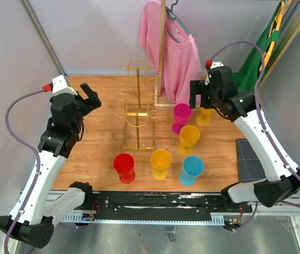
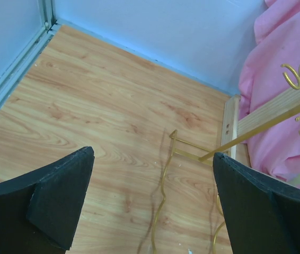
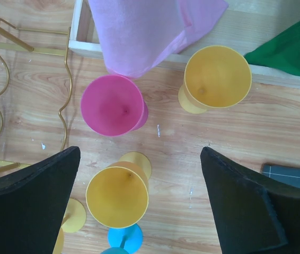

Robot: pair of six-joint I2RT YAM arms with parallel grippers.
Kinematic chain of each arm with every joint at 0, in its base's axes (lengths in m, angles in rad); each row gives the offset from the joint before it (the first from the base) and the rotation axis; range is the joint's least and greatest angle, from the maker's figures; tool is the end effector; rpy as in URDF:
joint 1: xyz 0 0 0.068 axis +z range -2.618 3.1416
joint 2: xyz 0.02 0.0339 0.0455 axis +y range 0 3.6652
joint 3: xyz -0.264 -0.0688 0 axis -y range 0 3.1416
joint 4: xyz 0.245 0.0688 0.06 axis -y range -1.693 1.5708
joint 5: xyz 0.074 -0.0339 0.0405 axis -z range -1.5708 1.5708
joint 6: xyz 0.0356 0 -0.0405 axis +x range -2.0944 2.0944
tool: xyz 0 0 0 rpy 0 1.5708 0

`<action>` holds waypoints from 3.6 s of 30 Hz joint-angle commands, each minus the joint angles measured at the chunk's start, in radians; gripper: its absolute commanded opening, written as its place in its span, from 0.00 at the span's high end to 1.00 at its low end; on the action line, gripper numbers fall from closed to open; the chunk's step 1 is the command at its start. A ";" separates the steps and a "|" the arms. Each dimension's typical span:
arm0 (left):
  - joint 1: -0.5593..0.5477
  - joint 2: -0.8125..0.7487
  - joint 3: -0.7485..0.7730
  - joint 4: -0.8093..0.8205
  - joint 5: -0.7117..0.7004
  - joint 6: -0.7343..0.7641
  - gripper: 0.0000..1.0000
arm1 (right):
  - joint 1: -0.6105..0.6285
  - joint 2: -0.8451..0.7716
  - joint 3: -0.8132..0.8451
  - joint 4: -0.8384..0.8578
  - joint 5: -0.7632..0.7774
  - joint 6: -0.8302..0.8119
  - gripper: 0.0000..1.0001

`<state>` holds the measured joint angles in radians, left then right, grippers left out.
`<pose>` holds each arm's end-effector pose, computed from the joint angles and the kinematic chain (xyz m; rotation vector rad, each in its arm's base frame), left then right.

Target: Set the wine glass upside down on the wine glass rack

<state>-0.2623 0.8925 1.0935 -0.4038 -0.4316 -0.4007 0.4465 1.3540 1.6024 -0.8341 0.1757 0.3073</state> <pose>0.1841 -0.0340 0.4054 -0.4277 1.7030 -0.1004 0.2524 0.1139 0.4294 -0.0482 2.1562 0.2491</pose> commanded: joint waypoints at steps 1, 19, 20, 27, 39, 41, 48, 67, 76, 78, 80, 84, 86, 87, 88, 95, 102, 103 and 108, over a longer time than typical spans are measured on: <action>0.011 -0.003 0.000 0.007 0.002 -0.011 0.01 | -0.011 -0.038 -0.027 0.036 -0.016 -0.009 0.02; 0.012 0.025 0.021 -0.047 0.034 0.005 0.01 | -0.038 -0.035 -0.025 -0.008 0.034 -0.054 0.02; 0.012 0.025 0.020 -0.048 0.037 0.007 0.01 | -0.050 -0.028 -0.021 -0.020 0.039 -0.055 0.02; 0.012 0.026 0.019 -0.038 0.058 0.009 0.01 | -0.156 0.043 -0.007 -0.037 0.024 -0.062 0.09; 0.012 -0.010 -0.009 -0.032 0.067 -0.008 0.01 | -0.289 0.197 0.050 -0.056 0.018 -0.050 0.30; 0.012 -0.019 -0.015 -0.025 0.071 -0.006 0.01 | -0.300 0.218 0.054 -0.055 0.018 -0.050 0.32; 0.013 -0.017 -0.003 -0.036 0.064 0.005 0.01 | -0.311 0.293 0.060 -0.038 0.015 -0.038 0.42; 0.012 -0.032 -0.010 -0.038 0.052 0.014 0.01 | -0.345 0.467 0.105 -0.028 0.034 -0.030 0.58; 0.012 -0.033 -0.014 -0.039 0.043 0.010 0.01 | -0.354 0.473 0.095 -0.023 0.011 -0.019 0.75; 0.012 -0.033 -0.015 -0.038 0.051 0.006 0.01 | -0.354 0.476 0.097 -0.022 0.008 -0.018 0.82; 0.013 -0.034 -0.016 -0.039 0.053 0.002 0.01 | -0.354 0.477 0.099 -0.023 0.008 -0.017 0.91; 0.012 -0.038 -0.017 -0.041 0.051 0.004 0.01 | -0.354 0.473 0.100 -0.023 0.008 -0.014 0.99; 0.012 -0.041 -0.017 -0.041 0.048 0.009 0.01 | -0.353 0.460 0.098 -0.023 0.008 -0.011 0.99; 0.012 -0.042 -0.017 -0.041 0.045 0.012 0.01 | -0.353 0.450 0.095 -0.023 0.010 -0.009 0.99; 0.013 -0.043 -0.017 -0.044 0.036 0.011 0.01 | -0.353 0.438 0.093 -0.024 0.014 -0.006 0.99; 0.012 -0.075 -0.032 -0.027 -0.021 0.028 0.03 | -0.338 0.291 0.036 -0.030 0.037 0.012 0.99; 0.012 -0.047 0.009 -0.083 0.022 0.007 0.01 | -0.293 0.128 0.000 -0.077 0.101 0.017 0.99; 0.012 -0.043 0.012 -0.091 0.024 0.001 0.01 | -0.289 0.103 -0.002 -0.085 0.110 0.017 0.99; 0.012 -0.031 0.018 -0.116 0.039 -0.015 0.01 | -0.249 -0.016 0.012 -0.104 0.148 0.005 0.99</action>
<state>-0.2565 0.8551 1.0775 -0.4934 -0.4057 -0.3977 0.1558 1.4139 1.6115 -0.8986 0.2600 0.3103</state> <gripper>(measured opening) 0.993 0.023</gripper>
